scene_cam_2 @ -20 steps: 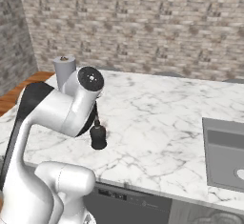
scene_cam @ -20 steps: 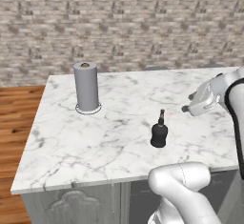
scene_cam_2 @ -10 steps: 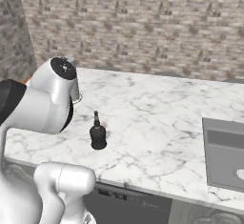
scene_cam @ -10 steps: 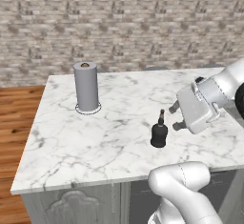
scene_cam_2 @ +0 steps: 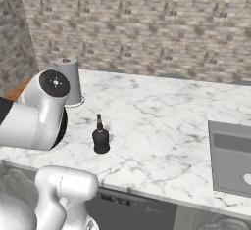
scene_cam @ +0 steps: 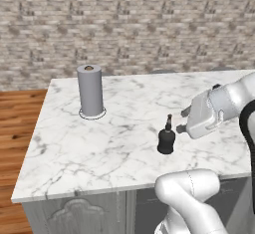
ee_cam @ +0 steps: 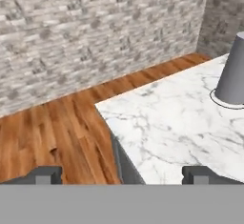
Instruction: Move the drinks to the dining counter.
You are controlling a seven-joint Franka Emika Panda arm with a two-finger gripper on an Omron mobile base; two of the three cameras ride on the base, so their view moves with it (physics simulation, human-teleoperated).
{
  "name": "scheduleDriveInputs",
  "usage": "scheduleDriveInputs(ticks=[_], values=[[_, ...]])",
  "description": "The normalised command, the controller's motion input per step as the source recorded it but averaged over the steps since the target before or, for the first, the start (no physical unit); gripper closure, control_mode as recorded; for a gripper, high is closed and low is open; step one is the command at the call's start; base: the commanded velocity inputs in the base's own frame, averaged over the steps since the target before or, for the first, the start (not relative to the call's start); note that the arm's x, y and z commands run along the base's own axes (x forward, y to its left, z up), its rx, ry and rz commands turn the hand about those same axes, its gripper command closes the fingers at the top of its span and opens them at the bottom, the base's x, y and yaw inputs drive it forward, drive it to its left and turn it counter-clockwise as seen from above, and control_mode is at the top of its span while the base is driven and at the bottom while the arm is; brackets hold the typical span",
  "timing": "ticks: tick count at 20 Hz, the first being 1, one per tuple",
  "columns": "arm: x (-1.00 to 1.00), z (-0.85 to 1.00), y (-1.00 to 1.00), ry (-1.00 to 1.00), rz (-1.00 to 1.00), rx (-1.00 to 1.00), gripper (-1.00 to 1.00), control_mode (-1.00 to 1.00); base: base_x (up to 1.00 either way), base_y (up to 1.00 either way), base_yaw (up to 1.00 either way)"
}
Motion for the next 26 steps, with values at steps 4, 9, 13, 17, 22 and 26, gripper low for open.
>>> scheduleDriveInputs(ticks=[4,9,13,17,22,26], values=[[-0.14,0.0,0.0,-0.1,-0.87,0.0,-1.0,-1.0,0.0,0.0,0.0],[-0.12,0.0,-0.04,-0.06,-0.79,0.0,-1.0,-1.0,0.0,0.0,0.0],[-0.18,0.17,-0.13,0.0,-0.43,0.01,-1.0,-1.0,0.0,0.0,0.0],[-0.53,0.34,-0.43,-0.04,-0.14,0.14,-1.0,-1.0,0.0,0.0,0.0],[-0.67,0.2,-0.11,-0.08,-0.04,0.17,-1.0,-1.0,0.0,0.0,0.0],[0.0,0.0,0.0,0.0,0.0,0.0,-1.0,1.0,-1.0,-0.16,0.05]])
